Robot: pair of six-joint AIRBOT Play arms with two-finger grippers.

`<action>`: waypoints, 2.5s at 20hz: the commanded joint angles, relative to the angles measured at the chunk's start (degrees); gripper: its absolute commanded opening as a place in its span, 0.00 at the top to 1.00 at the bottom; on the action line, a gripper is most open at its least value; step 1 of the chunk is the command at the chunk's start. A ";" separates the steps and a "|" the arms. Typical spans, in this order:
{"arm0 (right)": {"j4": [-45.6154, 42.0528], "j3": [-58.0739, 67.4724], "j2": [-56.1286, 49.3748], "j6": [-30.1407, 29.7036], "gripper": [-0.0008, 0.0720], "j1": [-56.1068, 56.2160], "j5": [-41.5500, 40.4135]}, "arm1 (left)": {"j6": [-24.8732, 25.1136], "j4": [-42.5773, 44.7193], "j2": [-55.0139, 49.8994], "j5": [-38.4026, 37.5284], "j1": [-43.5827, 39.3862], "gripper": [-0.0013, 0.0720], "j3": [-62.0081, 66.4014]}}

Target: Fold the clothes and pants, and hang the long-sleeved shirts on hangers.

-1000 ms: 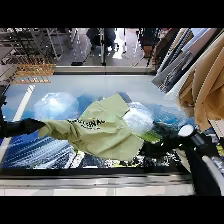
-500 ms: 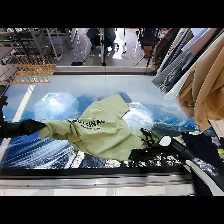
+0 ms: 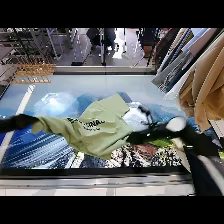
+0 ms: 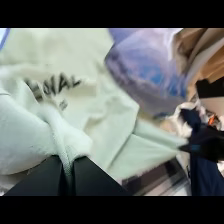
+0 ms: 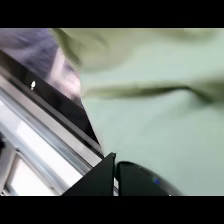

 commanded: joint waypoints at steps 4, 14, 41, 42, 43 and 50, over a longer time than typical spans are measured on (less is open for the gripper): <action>-3.04 30.12 23.17 7.48 0.96 0.13 -2.56 | -7.43 -27.36 2.16 -6.19 17.42 0.97 27.76; -40.24 30.60 14.12 26.62 0.96 -0.11 -10.32 | -10.71 -11.17 -1.79 0.55 22.86 0.97 43.28; -9.92 19.80 -34.88 13.42 0.43 -24.41 -6.14 | -28.11 31.21 -23.41 1.03 -21.88 0.41 -1.77; -9.16 19.82 -35.26 13.20 0.43 -25.24 -7.02 | -28.06 29.86 -19.06 2.73 -22.40 0.41 -8.26; -8.39 19.80 -35.87 12.72 0.43 -25.97 -7.87 | -28.06 28.35 -15.56 3.76 -22.75 0.41 -13.42; 0.22 19.82 -42.75 4.28 0.46 -26.67 -14.71 | -31.17 25.00 -7.32 15.58 -28.11 0.41 -29.27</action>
